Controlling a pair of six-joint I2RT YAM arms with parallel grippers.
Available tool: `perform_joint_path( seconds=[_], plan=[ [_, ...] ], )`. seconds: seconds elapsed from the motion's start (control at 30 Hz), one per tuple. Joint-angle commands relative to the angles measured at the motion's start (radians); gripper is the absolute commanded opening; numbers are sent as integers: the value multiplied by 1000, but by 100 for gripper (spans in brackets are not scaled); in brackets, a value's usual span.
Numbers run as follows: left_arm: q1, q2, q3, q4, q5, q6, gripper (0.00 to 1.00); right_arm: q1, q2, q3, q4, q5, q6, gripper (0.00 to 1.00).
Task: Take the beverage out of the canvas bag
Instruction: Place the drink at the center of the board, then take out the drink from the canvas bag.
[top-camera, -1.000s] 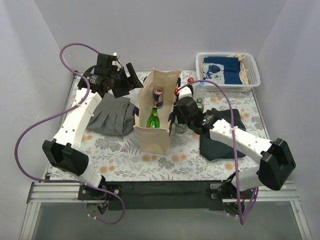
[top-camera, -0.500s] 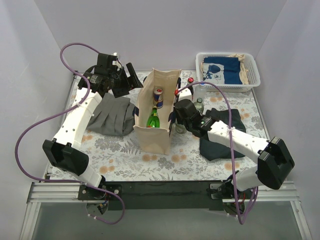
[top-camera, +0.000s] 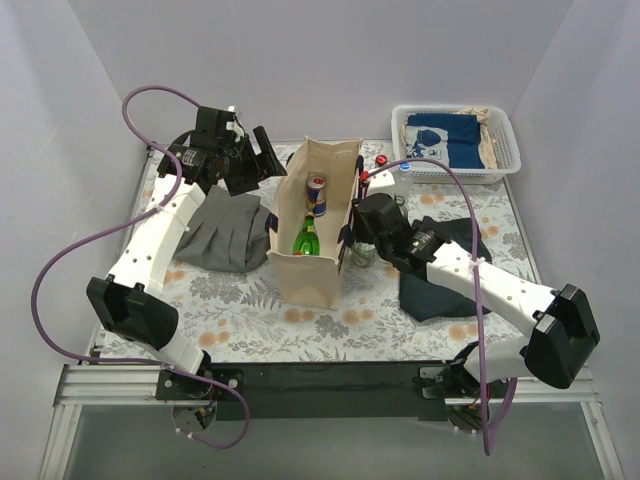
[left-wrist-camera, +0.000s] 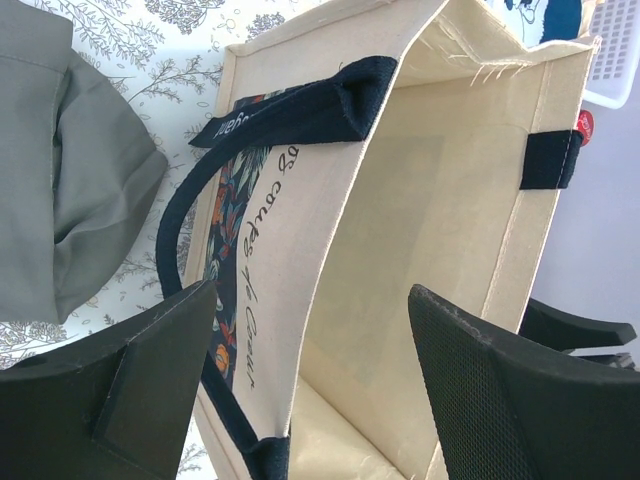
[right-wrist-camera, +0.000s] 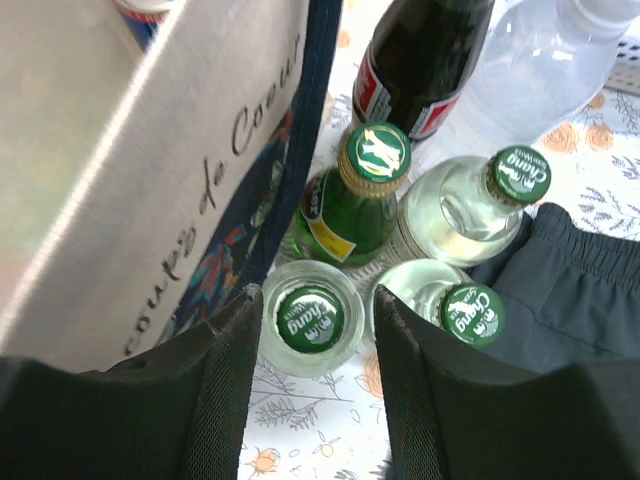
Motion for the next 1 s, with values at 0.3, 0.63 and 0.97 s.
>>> perform_joint_path(
  seconds=[0.3, 0.63, 0.97],
  plan=[
    [3, -14, 37, -5, 13, 15, 39, 1, -32, 311, -74, 17, -3, 55],
    [3, -17, 36, -13, -4, 8, 34, -7, 194, 745, -213, -271, -109, 58],
    [3, -29, 34, -25, -36, 11, 59, -63, 560, 1223, -511, -500, -74, 65]
  ],
)
